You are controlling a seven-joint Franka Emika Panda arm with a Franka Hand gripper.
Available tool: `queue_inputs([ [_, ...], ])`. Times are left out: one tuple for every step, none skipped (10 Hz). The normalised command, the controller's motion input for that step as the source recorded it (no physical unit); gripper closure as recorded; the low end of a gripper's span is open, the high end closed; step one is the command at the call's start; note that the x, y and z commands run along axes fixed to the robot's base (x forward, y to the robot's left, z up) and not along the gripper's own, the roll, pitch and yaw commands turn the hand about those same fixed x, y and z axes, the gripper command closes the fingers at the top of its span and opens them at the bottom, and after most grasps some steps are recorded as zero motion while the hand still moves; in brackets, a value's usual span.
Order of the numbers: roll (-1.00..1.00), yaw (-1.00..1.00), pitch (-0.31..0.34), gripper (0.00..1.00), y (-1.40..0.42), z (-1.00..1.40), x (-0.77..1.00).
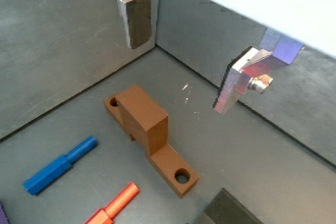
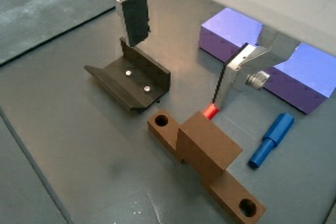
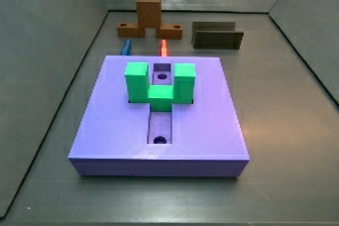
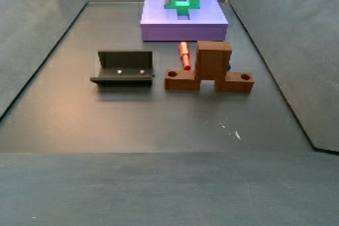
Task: Pick up the brown object. Move up. Move to above the board. Insert the brown object.
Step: Pick up the brown object.
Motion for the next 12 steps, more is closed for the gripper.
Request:
queue_inputs([
  [-0.06,0.00,-0.064,0.00,-0.22,-0.11,-0.07],
  [-0.06,0.00,-0.084,0.00,-0.29,-0.16,-0.10],
  [-0.01,0.00,-0.100,0.00,-0.35,-0.24,-0.19],
  [0.00,-0.03,-0.116,0.00,-0.02,-0.52,-0.29],
  [0.04,-0.05,-0.083,0.00,0.00,-0.60,-0.26],
  [0.07,-0.09,-0.080,0.00,0.00,-0.63,-0.28],
  [0.06,-0.10,-0.074,0.00,0.04,-0.60,-0.29],
  [0.04,-0.09,-0.051,0.00,0.05,-0.53,-0.24],
  [0.01,-0.05,0.000,0.00,0.06,-0.41,-0.11],
  [0.01,-0.08,0.000,0.00,0.11,-0.33,-0.06],
  [0.01,-0.15,0.000,0.00,0.12,-0.24,-0.08],
  [0.00,-0.16,0.000,0.00,0.13,-0.21,-0.04],
])
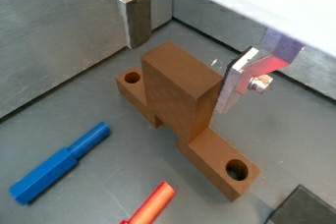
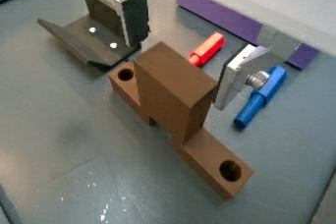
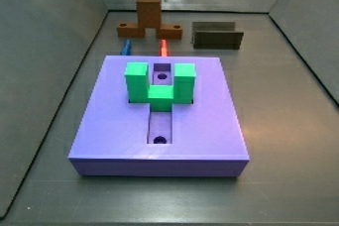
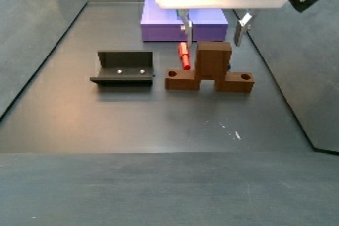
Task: Pick up the brown object. Move up. Move to above the board. Insert the brown object.
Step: Pick up the brown object.
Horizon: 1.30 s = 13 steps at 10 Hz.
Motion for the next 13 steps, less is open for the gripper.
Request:
queue_inputs([
  [0.00,-0.14,0.000,0.00,0.11,-0.18,0.00],
  [0.00,-0.13,0.000,0.00,0.04,-0.14,0.00],
  [0.00,-0.15,0.000,0.00,0.01,-0.15,0.00],
  [0.00,-0.13,0.000,0.00,0.01,-0.16,0.00],
  [0.00,-0.15,0.000,0.00,0.01,-0.17,0.00],
  [0.01,-0.14,0.000,0.00,0.04,-0.23,0.00],
  [0.02,-0.12,0.000,0.00,0.05,-0.19,0.00],
  [0.02,-0.09,0.000,0.00,0.04,-0.17,0.00],
  [0.01,-0.03,0.000,0.00,0.04,-0.14,0.00],
  [0.00,0.00,0.000,0.00,0.03,-0.13,0.00],
  [0.00,0.00,0.010,0.00,0.03,-0.15,0.00],
  [0.01,0.00,0.020,0.00,0.01,-0.11,0.00],
  [0.01,0.00,0.014,0.00,0.02,-0.09,0.00],
])
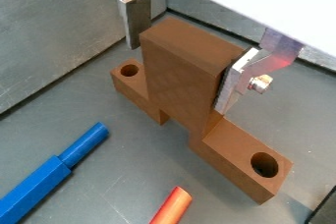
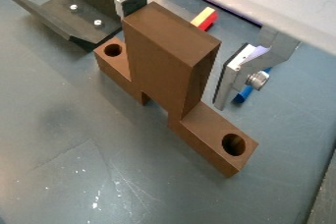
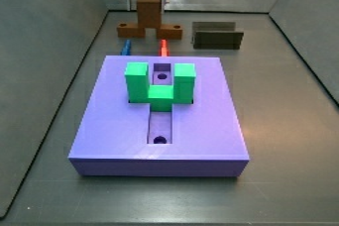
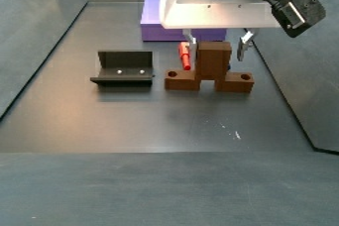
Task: Pick up the brown object. Move up. Move to above the board. Insert the brown object.
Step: Pick up the brown object.
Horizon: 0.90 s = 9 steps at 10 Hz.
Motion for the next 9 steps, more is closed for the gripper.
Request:
queue_inputs([
  [0.02,0.00,0.019,0.00,0.06,-0.10,0.00],
  [0.01,0.00,0.031,0.00,0.08,-0.13,0.00],
  [0.01,0.00,0.029,0.00,0.05,-0.10,0.00],
  [0.01,0.00,0.000,0.00,0.00,0.00,0.00],
  [0.00,0.00,0.000,0.00,0.00,0.00,0.00],
  [0.00,0.00,0.000,1.00,0.00,0.00,0.00],
  [0.00,0.00,0.000,1.00,0.00,0.00,0.00],
  [0.00,0.00,0.000,1.00,0.00,0.00,0.00],
  [0.00,0.00,0.000,1.00,0.00,0.00,0.00],
])
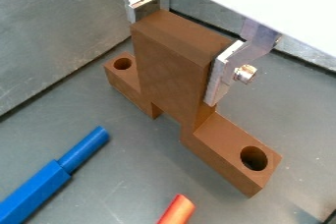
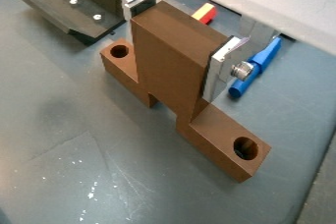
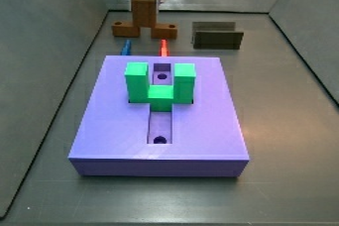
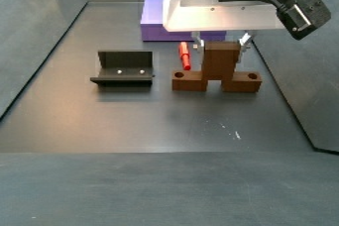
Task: Pick up the brown object. Move up. Move to above the board. Insert the brown object.
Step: Pick up the brown object.
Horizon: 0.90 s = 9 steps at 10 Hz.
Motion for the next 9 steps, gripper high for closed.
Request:
queue_inputs([
  [0.00,0.00,0.000,1.00,0.00,0.00,0.00],
  [0.00,0.00,0.000,1.00,0.00,0.00,0.00],
  [0.00,0.00,0.000,1.00,0.00,0.00,0.00],
  [0.00,0.00,0.000,1.00,0.00,0.00,0.00],
  [0.00,0.00,0.000,1.00,0.00,0.00,0.00],
  [0.00,0.00,0.000,1.00,0.00,0.00,0.00],
  [0.00,0.00,0.000,1.00,0.00,0.00,0.00],
  [0.00,0.00,0.000,1.00,0.00,0.00,0.00],
  [0.00,0.00,0.000,1.00,0.00,0.00,0.00],
])
